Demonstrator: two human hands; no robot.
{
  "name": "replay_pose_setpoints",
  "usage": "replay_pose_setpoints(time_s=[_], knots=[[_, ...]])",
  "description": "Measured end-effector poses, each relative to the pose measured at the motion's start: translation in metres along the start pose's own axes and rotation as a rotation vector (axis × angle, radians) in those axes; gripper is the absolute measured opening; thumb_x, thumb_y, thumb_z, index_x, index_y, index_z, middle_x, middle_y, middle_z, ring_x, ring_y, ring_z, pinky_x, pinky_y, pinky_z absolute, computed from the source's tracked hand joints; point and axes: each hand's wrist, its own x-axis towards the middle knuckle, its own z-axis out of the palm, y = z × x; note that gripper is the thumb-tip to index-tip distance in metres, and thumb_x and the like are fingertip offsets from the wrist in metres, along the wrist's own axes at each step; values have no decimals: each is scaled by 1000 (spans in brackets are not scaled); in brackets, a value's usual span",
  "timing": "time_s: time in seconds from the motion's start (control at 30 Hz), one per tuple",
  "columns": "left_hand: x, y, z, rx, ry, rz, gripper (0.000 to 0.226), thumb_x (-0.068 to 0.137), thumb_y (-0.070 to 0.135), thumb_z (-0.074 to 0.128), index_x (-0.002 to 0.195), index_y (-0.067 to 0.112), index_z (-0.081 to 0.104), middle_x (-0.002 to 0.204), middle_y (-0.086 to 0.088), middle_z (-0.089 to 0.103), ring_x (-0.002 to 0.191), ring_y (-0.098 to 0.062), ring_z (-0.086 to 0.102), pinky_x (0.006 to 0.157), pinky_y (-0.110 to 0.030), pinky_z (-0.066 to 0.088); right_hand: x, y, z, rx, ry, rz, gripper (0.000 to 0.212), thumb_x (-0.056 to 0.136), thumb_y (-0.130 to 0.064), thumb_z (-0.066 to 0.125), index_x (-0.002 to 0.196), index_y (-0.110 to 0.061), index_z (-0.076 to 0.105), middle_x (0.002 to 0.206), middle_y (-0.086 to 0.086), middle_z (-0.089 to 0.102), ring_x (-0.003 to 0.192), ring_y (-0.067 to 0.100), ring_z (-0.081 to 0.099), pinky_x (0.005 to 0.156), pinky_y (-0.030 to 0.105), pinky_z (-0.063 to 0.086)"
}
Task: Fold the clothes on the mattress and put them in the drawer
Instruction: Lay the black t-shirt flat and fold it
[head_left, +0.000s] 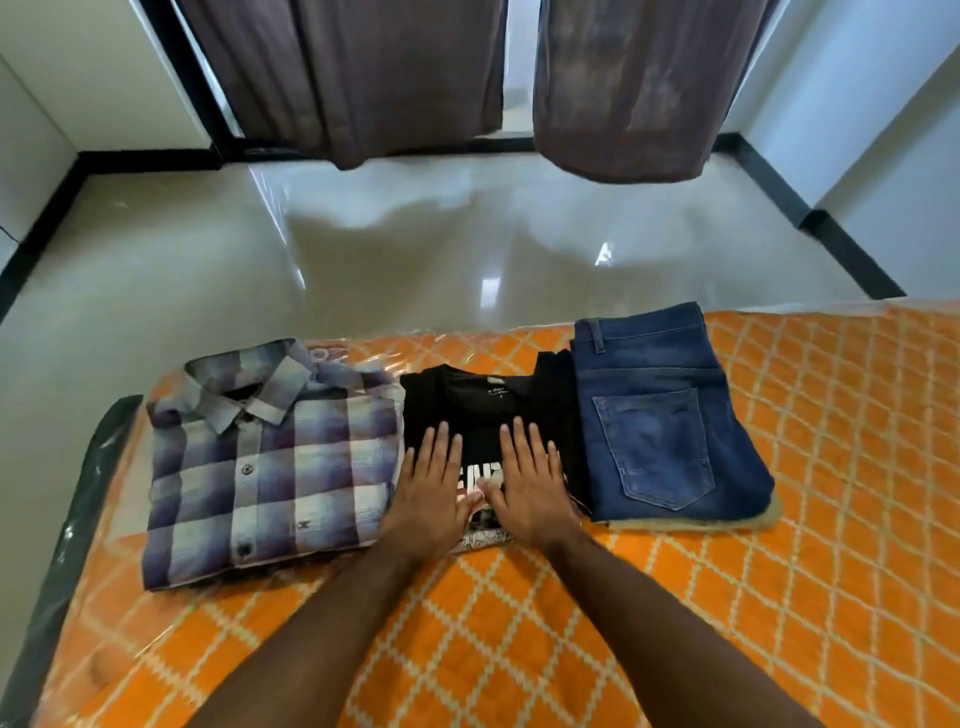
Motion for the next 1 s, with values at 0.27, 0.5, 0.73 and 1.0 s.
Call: replay_pose_setpoints(time_s=[0.27,0.5,0.73,1.0], knots=[[6,-5,14,-40,-5,-21,81,99,62,-4,160,10,-2,167,-14,-16,154,-28,-14,122,-49,0,15,3,6,2,-133,39,83,96,-69,2,156,-20,-28,159,2,-43,146,19,-40,118,40,-26],[16,-12,21,-46,-23,-3,78,102,60,14,161,12,2,168,-12,-11,155,-28,-8,123,-47,-5,22,5,7,-3,-120,48,82,89,-70,-9,152,-22,-34,158,1,-45,145,19,-42,119,42,-25],[16,-11,22,-25,-64,5,78,99,62,2,160,14,-9,166,-10,-23,153,-25,-19,122,-47,-10,23,9,13,15,-103,35,82,93,-69,-6,156,-20,-27,162,4,-37,148,20,-37,120,44,-23],[16,-10,28,-10,-40,16,84,91,68,-13,158,16,-18,163,-7,-31,150,-21,-30,120,-42,-20,23,10,20,-4,-53,25,84,93,-70,-3,156,-20,-27,160,3,-40,147,20,-39,120,43,-23]])
